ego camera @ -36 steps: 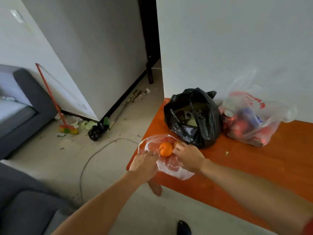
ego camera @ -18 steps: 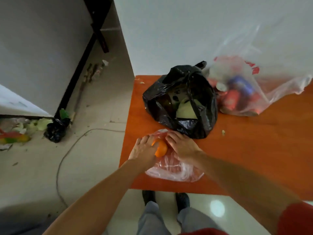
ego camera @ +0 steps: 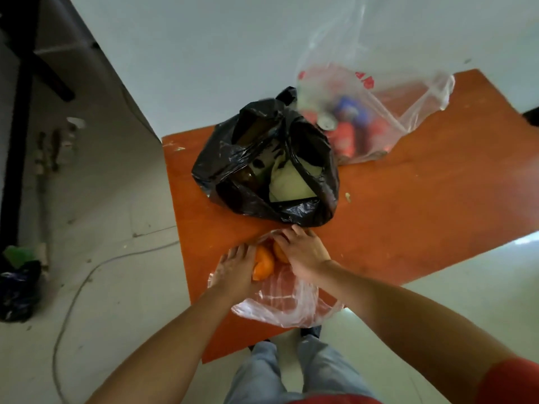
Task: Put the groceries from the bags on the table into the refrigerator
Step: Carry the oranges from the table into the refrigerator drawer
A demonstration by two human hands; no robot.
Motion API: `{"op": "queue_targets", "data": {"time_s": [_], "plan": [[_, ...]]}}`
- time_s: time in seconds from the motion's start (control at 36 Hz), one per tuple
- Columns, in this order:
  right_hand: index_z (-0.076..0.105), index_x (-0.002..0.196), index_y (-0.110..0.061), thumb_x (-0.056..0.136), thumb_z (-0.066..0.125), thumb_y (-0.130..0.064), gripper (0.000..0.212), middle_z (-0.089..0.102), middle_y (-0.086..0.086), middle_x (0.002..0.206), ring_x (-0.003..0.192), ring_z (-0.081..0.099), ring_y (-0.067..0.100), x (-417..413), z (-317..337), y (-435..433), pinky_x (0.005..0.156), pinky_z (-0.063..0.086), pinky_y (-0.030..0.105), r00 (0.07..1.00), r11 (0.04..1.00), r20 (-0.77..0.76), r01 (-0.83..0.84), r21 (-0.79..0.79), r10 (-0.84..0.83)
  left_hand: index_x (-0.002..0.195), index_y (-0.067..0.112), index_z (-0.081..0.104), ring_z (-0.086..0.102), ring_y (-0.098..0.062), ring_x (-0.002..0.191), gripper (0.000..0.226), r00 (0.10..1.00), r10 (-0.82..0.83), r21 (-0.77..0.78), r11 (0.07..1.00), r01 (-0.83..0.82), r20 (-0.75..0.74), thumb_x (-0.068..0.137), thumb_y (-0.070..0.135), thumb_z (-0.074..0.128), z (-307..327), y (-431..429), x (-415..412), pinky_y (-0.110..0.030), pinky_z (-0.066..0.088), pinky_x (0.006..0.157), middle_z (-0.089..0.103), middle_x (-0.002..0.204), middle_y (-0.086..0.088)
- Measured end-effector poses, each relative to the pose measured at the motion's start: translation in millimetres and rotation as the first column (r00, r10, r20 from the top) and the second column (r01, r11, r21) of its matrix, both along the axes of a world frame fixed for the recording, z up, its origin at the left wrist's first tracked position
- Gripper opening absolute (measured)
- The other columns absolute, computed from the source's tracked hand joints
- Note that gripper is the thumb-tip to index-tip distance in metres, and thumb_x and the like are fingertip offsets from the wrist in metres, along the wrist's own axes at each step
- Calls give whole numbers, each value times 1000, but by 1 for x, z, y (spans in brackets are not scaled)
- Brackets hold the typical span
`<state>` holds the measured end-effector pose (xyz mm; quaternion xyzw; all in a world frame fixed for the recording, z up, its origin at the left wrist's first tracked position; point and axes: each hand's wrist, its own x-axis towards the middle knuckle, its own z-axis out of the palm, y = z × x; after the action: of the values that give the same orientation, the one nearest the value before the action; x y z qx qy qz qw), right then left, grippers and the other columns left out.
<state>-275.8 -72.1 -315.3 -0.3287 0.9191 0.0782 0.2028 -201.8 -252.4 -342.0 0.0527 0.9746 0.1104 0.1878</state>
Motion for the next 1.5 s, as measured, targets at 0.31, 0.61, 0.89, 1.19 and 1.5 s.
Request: {"op": "queue_targets", "data": {"time_s": [0.31,0.61,0.89,1.19,1.5], "plan": [[39,137,-33,63,80,-56,88,55,-3,127,115,53,22,13,-4,42,91,50,39,837,811,283,534,-238,-468,140,14,27,32,-31,136,96,999,-43,18,999,42,24,71,67,68,-11,3,-14,-47,29,113,35,146,-10],[70,89,-28,46,76,-75,64,72,-8,84,81,68,12,10,-2,58,75,60,35,374,218,650,925,-310,-662,134,25,38,54,-29,112,92,933,254,310,893,-327,253,59,41,89,27,1,-31,-46,48,94,50,129,-4],[61,99,-24,69,78,-56,47,66,-2,92,84,65,16,9,37,104,69,55,34,312,-73,648,866,-495,-695,125,29,34,56,-29,102,82,934,331,421,835,-356,133,63,43,86,89,32,-33,-44,52,83,51,115,-3],[42,126,-31,63,84,-35,75,43,0,114,93,55,20,68,117,231,80,51,35,525,160,367,712,-684,-768,134,40,36,55,-26,100,79,983,-61,273,956,108,-174,67,33,78,164,163,-26,-39,51,82,39,115,2],[32,137,-30,68,80,-41,84,42,-1,126,102,55,24,184,168,435,82,52,36,480,401,-14,715,-572,-877,136,31,37,59,-26,100,78,796,-511,59,829,556,-326,70,41,78,196,393,-1,-34,50,75,44,118,-1]]}}
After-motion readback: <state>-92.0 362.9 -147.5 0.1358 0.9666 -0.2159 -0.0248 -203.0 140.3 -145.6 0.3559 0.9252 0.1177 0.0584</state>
